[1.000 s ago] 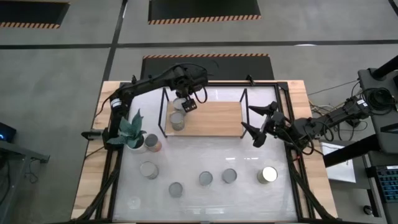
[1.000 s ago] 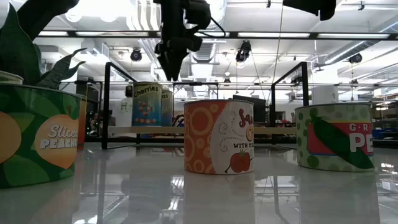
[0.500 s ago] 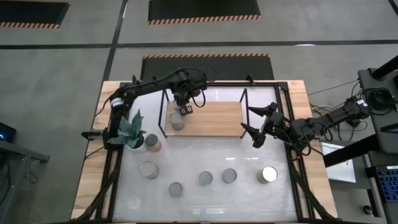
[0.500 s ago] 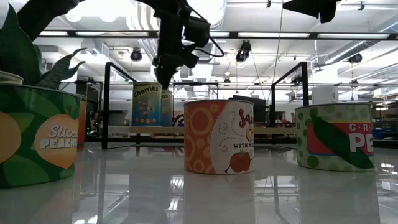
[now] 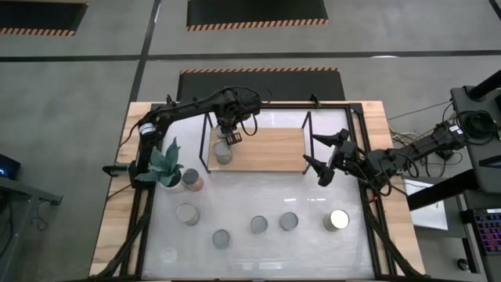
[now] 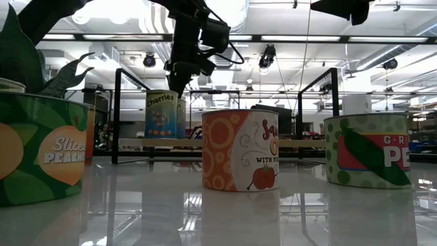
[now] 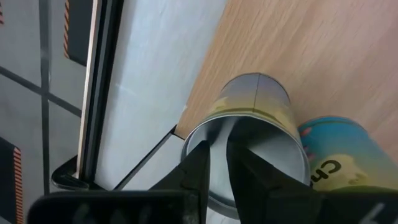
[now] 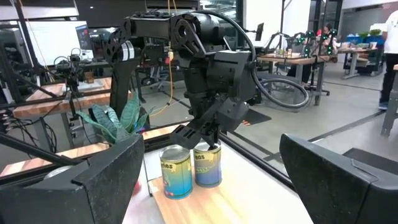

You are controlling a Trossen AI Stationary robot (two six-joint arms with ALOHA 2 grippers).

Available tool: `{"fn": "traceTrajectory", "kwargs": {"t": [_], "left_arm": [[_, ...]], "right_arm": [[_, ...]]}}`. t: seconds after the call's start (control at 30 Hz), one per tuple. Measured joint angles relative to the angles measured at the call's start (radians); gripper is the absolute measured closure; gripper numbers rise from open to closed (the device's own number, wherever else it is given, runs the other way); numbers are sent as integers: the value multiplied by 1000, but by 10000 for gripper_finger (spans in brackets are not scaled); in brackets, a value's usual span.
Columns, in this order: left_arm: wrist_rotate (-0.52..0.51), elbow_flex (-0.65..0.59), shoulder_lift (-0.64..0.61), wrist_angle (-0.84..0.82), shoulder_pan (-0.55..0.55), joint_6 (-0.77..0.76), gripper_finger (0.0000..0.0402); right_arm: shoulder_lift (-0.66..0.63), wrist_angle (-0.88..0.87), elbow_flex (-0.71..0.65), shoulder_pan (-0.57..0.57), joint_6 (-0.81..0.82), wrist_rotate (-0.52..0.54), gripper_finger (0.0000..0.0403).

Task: Pick and place cans onto a shelf
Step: Put the top large canned peas on the shelf, then put the large canned carrots on the shelf

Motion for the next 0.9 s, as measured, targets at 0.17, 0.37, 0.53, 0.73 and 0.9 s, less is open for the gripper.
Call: {"fn": "traceTrajectory", "kwargs": {"t": [0.17, 0.37, 0.53, 0.73, 0.9], "left_arm": [[0, 3, 0, -17, 0, -20, 360], [1, 3, 0, -24, 0, -35, 360], [0, 17, 0, -30, -1, -43, 360], [-49, 68, -39, -46, -8, -69, 360], [-80, 60, -148, 12, -72, -120, 360]], "right_arm": [[0, 0, 0, 0, -7, 0, 40], [0, 0, 0, 0, -7, 0, 40], [0, 1, 0, 0, -6, 0, 40], [0, 2, 0, 0, -5, 0, 40], [-1, 2, 0, 0, -5, -4, 40]]}}
